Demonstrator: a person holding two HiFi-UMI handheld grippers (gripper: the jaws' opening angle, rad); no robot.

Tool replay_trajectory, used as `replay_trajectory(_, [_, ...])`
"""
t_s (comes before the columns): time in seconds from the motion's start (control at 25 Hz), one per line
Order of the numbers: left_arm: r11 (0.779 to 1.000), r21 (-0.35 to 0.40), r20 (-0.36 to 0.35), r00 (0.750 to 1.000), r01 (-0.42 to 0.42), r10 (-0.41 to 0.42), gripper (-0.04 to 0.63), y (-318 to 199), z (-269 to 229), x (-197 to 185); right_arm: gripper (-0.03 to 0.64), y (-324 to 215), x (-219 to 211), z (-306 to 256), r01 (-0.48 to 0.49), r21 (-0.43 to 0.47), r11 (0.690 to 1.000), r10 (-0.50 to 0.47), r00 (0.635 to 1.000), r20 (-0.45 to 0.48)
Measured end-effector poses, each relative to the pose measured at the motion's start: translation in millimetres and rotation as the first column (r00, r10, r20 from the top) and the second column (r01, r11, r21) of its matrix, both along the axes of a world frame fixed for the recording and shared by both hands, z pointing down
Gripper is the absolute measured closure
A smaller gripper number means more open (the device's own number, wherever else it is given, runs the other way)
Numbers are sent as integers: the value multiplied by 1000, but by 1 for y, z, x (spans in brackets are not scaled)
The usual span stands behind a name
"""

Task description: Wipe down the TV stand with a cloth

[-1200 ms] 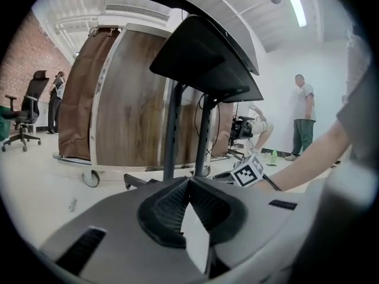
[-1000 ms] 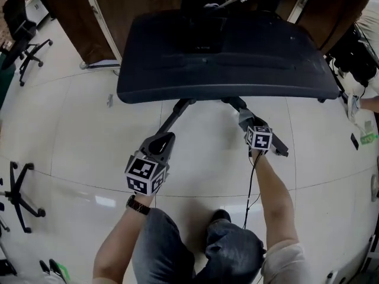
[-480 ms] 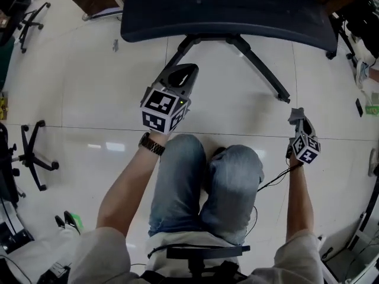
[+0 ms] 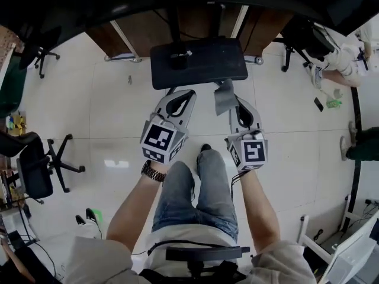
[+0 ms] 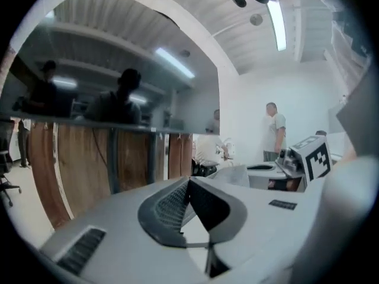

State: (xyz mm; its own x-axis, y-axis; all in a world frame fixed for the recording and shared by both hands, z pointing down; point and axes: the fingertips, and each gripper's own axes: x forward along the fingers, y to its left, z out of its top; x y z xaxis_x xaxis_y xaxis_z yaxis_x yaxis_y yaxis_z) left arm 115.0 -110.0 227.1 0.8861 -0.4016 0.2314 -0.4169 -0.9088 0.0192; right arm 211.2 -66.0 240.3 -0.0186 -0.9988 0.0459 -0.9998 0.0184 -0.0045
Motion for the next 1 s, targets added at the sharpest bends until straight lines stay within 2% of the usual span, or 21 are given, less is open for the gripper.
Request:
replay_trajectory(0.08, [1000,16,-39,999,12,-12,572,49,-104,-19,611,49,-26,-100,4,31,1000,-4,1000,15])
replay_trajectory(0.16, [998,50,-81,996,30,-26,572,90,-185,-33,611,89,-47,-182,7,79,997,-9,1000,27])
replay_trajectory(0.28, [991,97,-124,989,90,-77,572,138,-254,-52,611,145,-69,-257,-19,156,988,13,999,40])
replay_trajectory(0.48, [977,71,-142,972,199,-188,572,235,-276,-89,611,250,-82,-286,-9,181,983,-8,996,92])
replay_trajectory(0.64, [980,88,-117,979,179,-168,572,299,-284,-102,611,303,-96,-303,7,183,983,-24,996,89])
replay_trajectory(0.76, [982,86,-123,980,169,-158,572,321,-290,-106,611,319,-110,-311,28,162,986,-39,997,64])
replay_trajectory(1.0, [981,83,-162,974,173,-158,572,326,-292,-106,611,323,-126,-319,66,176,982,-73,997,35])
